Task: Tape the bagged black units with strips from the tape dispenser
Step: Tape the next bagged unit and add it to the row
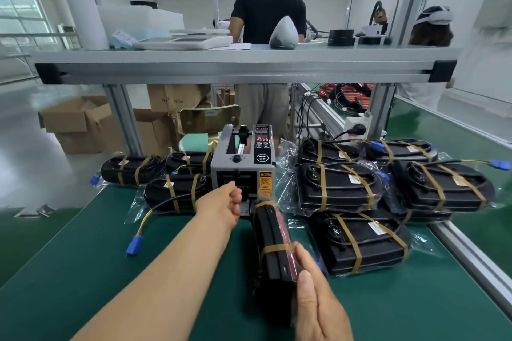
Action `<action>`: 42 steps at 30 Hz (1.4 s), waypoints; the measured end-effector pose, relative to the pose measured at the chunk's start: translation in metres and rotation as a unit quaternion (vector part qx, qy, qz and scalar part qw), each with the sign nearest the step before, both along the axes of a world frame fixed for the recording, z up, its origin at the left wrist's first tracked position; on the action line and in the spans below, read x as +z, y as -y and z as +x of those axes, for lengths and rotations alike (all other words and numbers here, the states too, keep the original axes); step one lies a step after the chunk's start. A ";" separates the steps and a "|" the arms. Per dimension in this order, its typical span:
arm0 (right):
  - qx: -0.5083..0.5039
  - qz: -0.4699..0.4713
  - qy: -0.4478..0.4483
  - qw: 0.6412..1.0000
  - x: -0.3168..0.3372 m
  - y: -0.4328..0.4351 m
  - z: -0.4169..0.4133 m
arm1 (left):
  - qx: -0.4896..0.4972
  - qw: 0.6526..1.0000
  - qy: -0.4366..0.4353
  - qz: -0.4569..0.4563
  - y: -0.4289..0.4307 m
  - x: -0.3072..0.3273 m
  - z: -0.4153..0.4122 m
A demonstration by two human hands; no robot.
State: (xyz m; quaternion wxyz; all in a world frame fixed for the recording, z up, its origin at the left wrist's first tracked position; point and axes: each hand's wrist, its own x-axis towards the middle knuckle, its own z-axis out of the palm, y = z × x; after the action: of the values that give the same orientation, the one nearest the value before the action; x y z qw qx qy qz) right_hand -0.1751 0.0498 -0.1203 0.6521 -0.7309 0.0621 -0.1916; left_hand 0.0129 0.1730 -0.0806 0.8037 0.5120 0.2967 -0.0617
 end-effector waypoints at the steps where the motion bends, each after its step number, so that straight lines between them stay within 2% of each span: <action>1: -0.002 0.001 0.003 1.000 0.000 0.000 0.000 | 0.009 1.000 -0.001 -0.003 0.001 0.001 0.003; 6: 0.006 0.003 0.005 1.000 0.000 0.001 -0.001 | 0.070 0.997 -0.001 -0.015 0.010 0.005 0.012; 8: 0.008 -0.007 0.002 1.000 0.001 0.002 -0.003 | 0.106 0.994 0.015 -0.023 0.014 0.008 0.005; 10: 0.013 -0.010 -0.005 1.000 0.002 0.004 -0.003 | 0.099 0.994 0.051 -0.005 0.013 0.013 -0.012; 11: 0.016 -0.009 -0.008 1.000 0.003 0.005 -0.003 | 0.059 0.995 0.076 0.010 0.010 0.016 -0.025; 13: 0.020 -0.002 -0.007 1.000 0.004 0.007 -0.004 | -0.082 0.987 0.134 0.032 -0.001 0.025 -0.058; 16: 0.026 0.001 -0.003 1.000 0.004 0.007 -0.006 | -0.306 0.928 0.194 0.092 -0.016 0.037 -0.107; 19: 0.039 -0.007 -0.003 0.999 0.003 0.009 -0.007 | -0.402 0.868 0.199 0.211 -0.015 0.045 -0.135; 22: 0.054 -0.022 -0.011 0.998 0.002 0.011 -0.007 | -0.402 0.851 0.202 0.271 -0.009 0.048 -0.139; 27: 0.062 -0.039 -0.015 0.997 0.004 0.012 -0.008 | -0.423 0.834 0.203 0.290 -0.003 0.051 -0.136; 42: 0.068 -0.053 -0.019 0.996 0.004 0.013 -0.007 | -0.346 0.832 0.229 0.368 0.004 0.027 -0.137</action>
State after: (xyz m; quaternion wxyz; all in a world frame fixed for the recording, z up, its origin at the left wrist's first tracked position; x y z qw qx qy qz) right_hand -0.1825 0.0365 -0.1166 0.6229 -0.7703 0.0147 -0.1357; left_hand -0.1245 0.1691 -0.0532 0.5266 0.8389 -0.0912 -0.1030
